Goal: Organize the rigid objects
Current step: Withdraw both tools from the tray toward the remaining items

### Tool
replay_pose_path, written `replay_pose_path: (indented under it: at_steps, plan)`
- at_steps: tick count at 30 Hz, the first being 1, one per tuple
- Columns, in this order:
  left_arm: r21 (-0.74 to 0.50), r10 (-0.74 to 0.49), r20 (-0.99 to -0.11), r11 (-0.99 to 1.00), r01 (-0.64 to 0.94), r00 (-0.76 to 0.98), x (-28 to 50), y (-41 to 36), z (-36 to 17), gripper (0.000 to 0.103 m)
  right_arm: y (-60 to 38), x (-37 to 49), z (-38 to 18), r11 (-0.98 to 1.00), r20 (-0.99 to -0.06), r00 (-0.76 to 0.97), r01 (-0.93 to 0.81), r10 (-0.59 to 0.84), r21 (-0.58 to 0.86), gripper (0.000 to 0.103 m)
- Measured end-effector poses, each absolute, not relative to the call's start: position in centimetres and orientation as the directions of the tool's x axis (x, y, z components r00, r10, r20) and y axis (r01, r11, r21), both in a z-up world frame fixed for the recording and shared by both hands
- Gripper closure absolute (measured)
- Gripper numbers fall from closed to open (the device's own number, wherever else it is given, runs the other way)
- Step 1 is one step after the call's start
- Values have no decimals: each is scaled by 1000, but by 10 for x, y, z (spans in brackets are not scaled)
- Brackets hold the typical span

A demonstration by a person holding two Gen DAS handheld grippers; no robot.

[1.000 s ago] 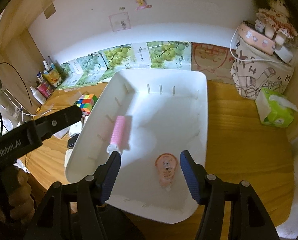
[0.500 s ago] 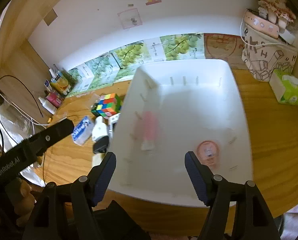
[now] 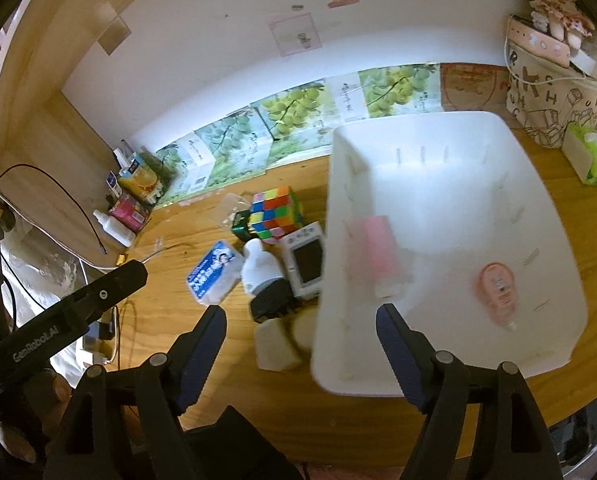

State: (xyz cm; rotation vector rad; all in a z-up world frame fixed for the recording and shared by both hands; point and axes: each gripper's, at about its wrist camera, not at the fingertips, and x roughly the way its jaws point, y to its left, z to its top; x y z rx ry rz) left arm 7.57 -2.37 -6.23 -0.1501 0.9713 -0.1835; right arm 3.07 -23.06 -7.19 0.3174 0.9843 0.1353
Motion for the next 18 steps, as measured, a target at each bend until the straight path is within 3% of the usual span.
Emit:
replay_pose_path:
  at_steps: [11,18]
  plan:
    - [-149,-208,-859,976,160,468,102,14,-85,25,-177,35,-86,933,-796,552,84,249,350,22]
    - [-130,-212,-894,966,224,395,119,17,-106,17,-162,44,-113,914,-850,464,179,249,365,21]
